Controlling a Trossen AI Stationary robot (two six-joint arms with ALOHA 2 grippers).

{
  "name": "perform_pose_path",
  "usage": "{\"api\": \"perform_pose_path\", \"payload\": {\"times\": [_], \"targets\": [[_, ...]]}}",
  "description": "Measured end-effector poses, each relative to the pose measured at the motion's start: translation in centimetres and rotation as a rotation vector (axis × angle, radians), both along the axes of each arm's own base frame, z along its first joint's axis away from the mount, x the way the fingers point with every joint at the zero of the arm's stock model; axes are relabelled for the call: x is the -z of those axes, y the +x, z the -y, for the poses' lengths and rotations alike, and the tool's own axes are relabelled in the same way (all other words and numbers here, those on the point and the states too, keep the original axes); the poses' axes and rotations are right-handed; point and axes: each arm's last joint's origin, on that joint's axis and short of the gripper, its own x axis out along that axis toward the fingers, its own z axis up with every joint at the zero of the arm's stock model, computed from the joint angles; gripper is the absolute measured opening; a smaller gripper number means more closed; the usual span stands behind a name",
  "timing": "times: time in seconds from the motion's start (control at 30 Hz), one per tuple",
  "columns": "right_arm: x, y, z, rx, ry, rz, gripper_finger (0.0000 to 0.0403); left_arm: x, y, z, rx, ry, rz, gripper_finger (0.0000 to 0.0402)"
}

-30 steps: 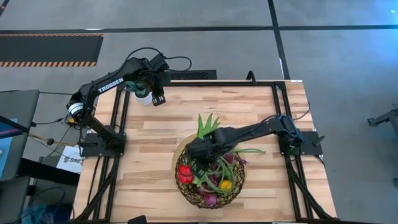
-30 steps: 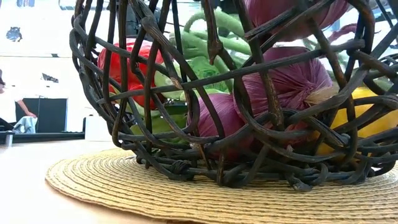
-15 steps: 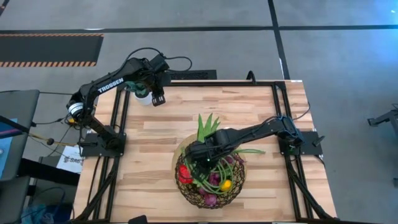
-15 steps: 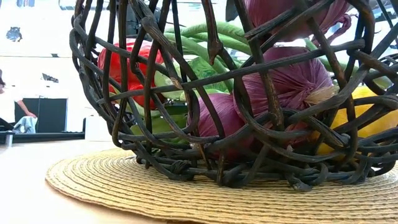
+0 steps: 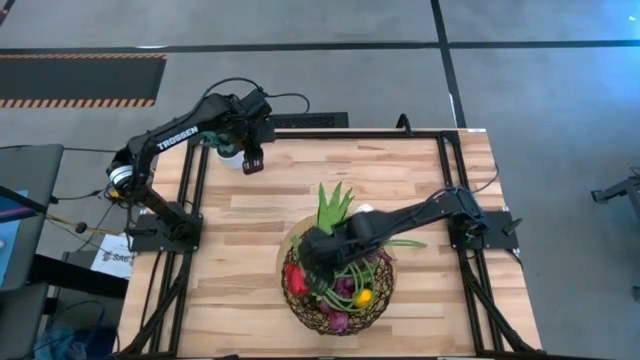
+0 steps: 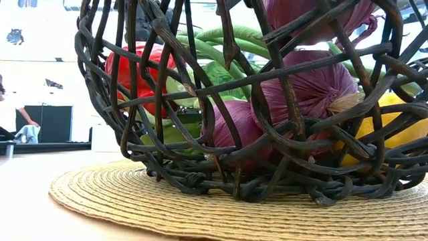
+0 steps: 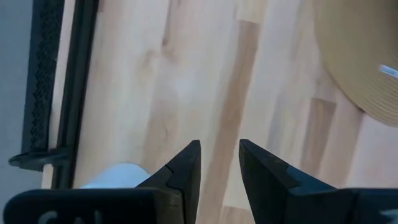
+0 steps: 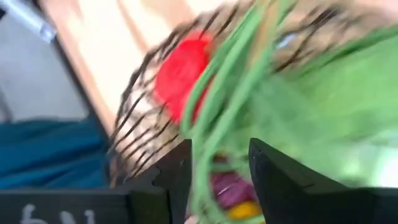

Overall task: Build produce basket
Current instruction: Return to Home Position

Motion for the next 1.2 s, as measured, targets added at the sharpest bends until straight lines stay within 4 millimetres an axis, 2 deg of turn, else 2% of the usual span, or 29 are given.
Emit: {"api": "perform_pose_path", "payload": {"times": [0.13, 0.23, 0.43, 0.63, 0.8, 0.87, 0.97, 1.07, 1.2], "targets": [[-2.5, -1.7, 2.1, 0.038, -0.145, 0.038, 0.0159, -1.2, -1.0, 1.1, 0.016, 0.001, 0.010, 0.0097], [-5.2, -4.0, 3.5, 0.079, -0.288, 0.073, 0.0145, -3.1, -2.8, 2.4, 0.019, 0.036, 0.053, 0.0097], [-10.3, -9.1, 5.9, 0.169, -0.509, 0.169, 0.0121, -7.4, -7.9, 6.5, -0.016, 0.110, 0.204, 0.0078], [-13.2, -13.4, 8.4, 0.200, -0.587, 0.168, 0.0111, -9.9, -13.5, 10.9, -0.112, 0.162, 0.349, 0.0055], [-14.2, -15.4, 10.7, 0.190, -0.637, 0.122, 0.0085, -10.4, -18.0, 14.2, -0.226, 0.204, 0.396, 0.0025], [-14.5, -15.7, 11.6, 0.148, -0.678, 0.110, 0.0057, -10.3, -19.5, 15.4, -0.257, 0.181, 0.426, 0.0008], [-14.6, -15.8, 13.1, 0.142, -0.714, 0.083, 0.0011, -10.2, -21.2, 17.0, -0.289, 0.119, 0.499, 0.0004], [-14.8, -16.1, 14.8, 0.172, -0.737, 0.052, 0.0007, -10.1, -23.0, 18.5, -0.306, 0.097, 0.586, 0.0001], [-16.2, -18.7, 16.5, 0.256, -0.773, 0.064, 0.0003, -9.6, -25.8, 20.7, -0.352, 0.101, 0.701, 0.0000]]}}
